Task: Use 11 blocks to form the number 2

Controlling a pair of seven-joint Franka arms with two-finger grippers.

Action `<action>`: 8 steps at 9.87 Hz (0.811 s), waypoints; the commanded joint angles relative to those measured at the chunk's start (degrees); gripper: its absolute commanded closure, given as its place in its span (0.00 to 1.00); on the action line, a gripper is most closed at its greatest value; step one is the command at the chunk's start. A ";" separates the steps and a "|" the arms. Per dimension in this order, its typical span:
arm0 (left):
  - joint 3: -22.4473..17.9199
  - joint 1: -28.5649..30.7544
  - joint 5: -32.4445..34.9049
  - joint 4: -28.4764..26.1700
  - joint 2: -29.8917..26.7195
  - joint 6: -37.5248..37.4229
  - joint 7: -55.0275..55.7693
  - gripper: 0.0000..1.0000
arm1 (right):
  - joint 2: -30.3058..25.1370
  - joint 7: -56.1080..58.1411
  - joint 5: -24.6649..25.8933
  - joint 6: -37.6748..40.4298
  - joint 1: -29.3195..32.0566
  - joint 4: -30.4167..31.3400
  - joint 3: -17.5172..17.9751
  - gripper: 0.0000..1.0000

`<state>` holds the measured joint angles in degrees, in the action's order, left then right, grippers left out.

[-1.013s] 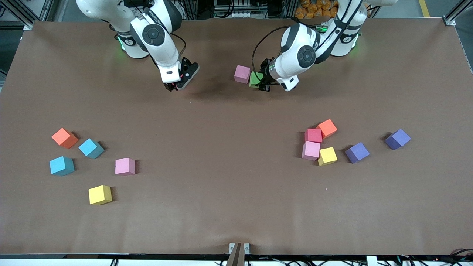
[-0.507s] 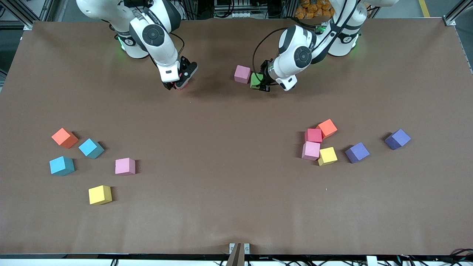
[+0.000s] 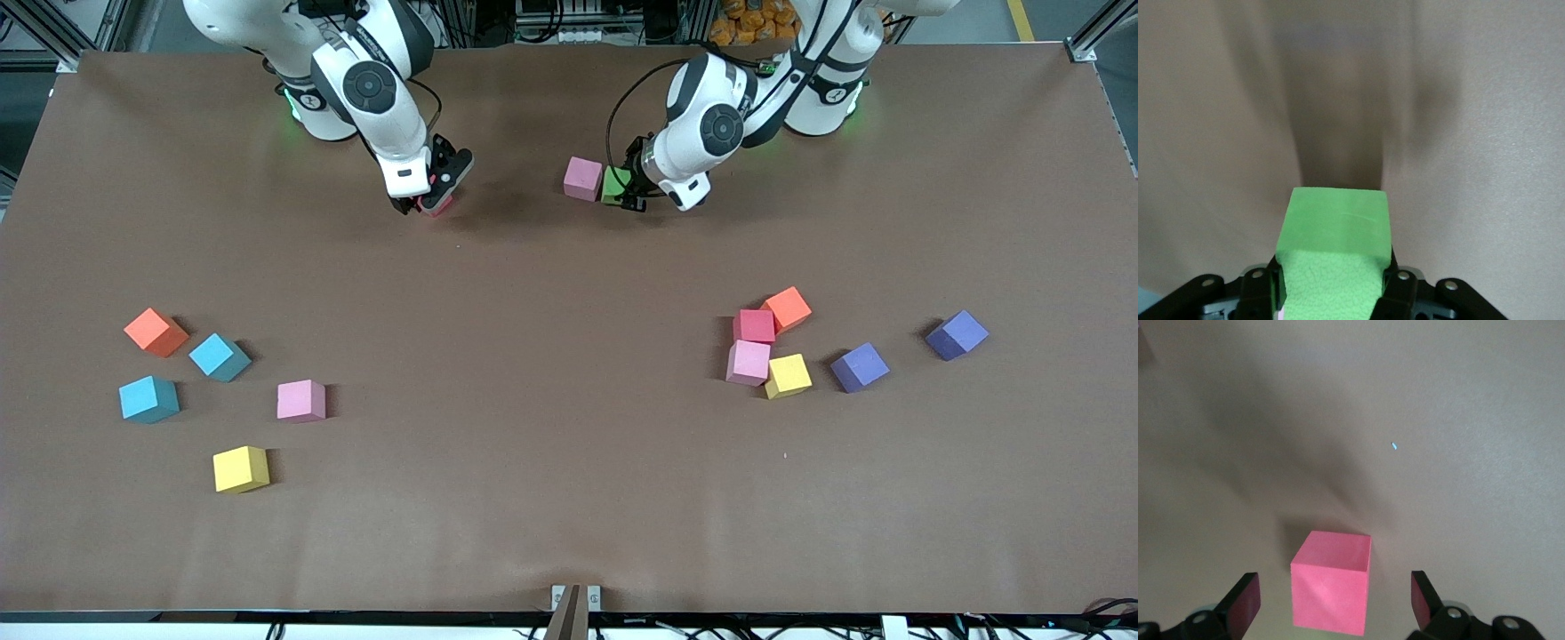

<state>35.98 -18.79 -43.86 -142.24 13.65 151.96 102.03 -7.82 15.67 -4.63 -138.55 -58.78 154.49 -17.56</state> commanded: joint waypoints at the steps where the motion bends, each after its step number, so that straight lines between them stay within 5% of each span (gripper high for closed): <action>1: 0.58 -0.20 -1.41 -1.29 -1.61 0.88 0.54 1.00 | -1.59 0.24 0.41 -0.14 0.42 2.48 0.25 0.00; 8: 0.58 -0.81 -1.41 -1.03 0.06 0.97 0.62 1.00 | 3.68 -0.81 0.32 -3.55 0.33 3.10 0.33 0.00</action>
<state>36.15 -19.02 -43.86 -142.79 13.87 151.96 102.03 -5.38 15.57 -4.61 -139.94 -58.78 156.77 -17.56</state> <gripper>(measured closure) 0.463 0.000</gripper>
